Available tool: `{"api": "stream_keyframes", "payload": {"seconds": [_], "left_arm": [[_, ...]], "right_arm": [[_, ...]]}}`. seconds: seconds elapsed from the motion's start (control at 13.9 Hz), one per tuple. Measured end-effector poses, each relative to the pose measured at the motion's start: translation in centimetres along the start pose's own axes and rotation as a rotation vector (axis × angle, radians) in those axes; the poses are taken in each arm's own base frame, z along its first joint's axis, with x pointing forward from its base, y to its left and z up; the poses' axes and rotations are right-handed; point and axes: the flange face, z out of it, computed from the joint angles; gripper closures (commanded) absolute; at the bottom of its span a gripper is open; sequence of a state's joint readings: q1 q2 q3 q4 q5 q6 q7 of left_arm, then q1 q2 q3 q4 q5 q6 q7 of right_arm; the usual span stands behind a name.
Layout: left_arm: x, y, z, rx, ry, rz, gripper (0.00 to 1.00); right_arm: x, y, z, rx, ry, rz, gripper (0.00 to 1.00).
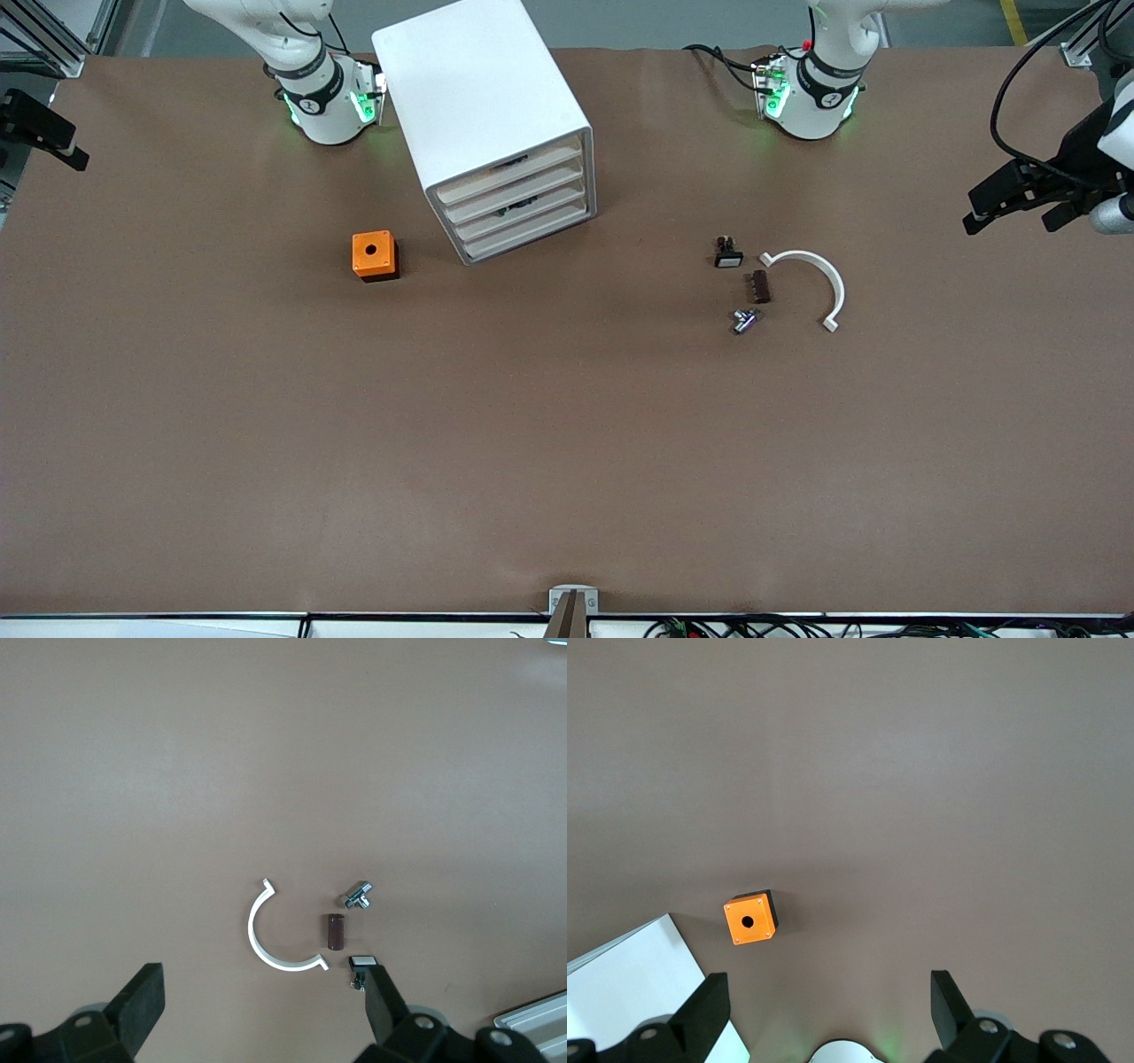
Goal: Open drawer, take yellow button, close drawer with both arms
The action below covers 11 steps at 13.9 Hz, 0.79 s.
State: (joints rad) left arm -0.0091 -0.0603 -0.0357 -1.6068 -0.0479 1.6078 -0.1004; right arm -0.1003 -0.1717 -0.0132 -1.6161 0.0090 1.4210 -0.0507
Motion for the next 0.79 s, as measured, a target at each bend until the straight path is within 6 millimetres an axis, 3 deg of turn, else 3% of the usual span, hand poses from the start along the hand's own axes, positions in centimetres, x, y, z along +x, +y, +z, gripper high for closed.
{"api": "stream_keyframes", "payload": {"seconds": [0.58,0.79], "left_arm": [[0.1,-0.1,0.2,0.0,-0.004,-0.002,0.0],[0.2,-1.0,1.0,0.003,-0.03,-0.021,0.0]], "right_arm": [[0.0,-0.1,0.0,0.0,0.0,-0.001,0.0],[0.0,-0.1,0.0,0.0,0.0,-0.001,0.0]]}}
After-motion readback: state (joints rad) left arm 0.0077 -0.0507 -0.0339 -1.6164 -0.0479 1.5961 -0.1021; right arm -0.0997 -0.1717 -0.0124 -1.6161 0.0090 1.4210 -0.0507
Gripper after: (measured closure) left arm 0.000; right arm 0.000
